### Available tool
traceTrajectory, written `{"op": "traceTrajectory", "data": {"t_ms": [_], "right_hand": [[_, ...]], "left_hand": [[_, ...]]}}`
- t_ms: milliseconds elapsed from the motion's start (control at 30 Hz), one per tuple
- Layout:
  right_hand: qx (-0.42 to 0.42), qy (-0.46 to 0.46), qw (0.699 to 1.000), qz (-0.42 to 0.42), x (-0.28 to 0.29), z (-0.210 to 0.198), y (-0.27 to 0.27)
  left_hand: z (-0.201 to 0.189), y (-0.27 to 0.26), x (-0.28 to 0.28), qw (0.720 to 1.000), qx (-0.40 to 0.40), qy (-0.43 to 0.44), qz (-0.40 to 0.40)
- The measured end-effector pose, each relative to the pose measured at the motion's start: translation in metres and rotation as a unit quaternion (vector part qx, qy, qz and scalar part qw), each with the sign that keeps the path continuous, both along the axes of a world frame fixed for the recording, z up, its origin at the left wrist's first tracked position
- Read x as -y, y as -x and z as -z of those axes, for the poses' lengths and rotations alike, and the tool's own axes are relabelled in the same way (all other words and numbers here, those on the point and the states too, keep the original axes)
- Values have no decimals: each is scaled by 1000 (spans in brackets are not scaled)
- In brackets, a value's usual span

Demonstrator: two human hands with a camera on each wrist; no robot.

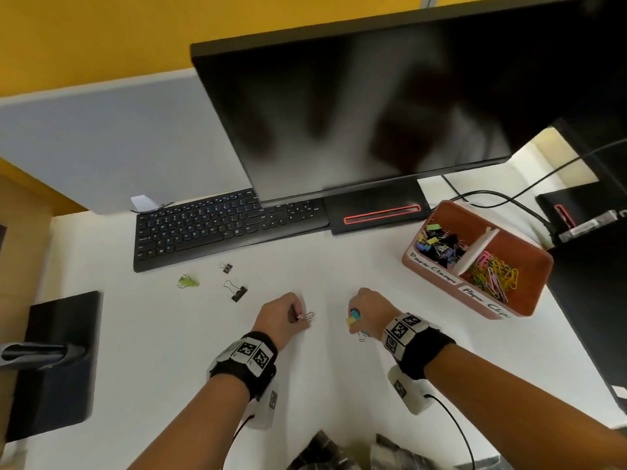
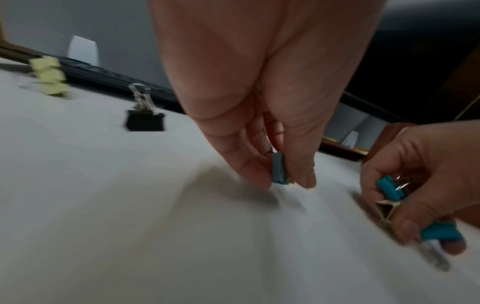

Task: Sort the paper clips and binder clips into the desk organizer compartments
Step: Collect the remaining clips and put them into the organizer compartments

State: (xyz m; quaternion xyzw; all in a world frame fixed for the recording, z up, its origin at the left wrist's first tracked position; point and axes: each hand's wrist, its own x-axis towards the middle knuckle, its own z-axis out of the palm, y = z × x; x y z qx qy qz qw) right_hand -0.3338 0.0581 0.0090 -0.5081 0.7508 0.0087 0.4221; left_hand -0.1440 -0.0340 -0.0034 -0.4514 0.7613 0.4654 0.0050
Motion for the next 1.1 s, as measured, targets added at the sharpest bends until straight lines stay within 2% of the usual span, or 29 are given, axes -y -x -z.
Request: {"op": "traceTrajectory", "data": {"t_ms": [100, 200, 300, 434, 534, 634, 767, 900, 1000, 1101], "right_hand": [[0, 42, 999, 32, -13, -29, 25], [-15, 120, 988, 96, -21, -73, 63], [-82, 167, 966, 180, -27, -106, 113], [-116, 228, 927, 274, -22, -117, 165], [-78, 205, 935, 279, -12, -111, 175], [-65, 234, 940, 238, -3, -104, 163], [-25, 303, 944, 129, 21, -88, 119], [39, 221, 974, -34, 51, -69, 54], [57, 181, 974, -121, 73, -56, -2], [61, 169, 966, -185, 96, -48, -52]], "left_hand": [[-25, 45, -7, 999, -32, -2, 31], [-59, 101, -12, 995, -97, 6, 33], [-87, 165, -19, 987, -159, 3, 26], [-102, 230, -29, 983, -182, -30, 29], [-98, 242, -25, 986, -163, -10, 28], [-97, 213, -6, 987, -157, 36, 12], [-88, 128, 27, 982, -111, 151, -20], [-66, 23, 55, 969, -37, 213, -123], [-53, -47, 74, 948, 48, 249, -190], [-44, -96, 91, 946, 75, 209, -236]]}}
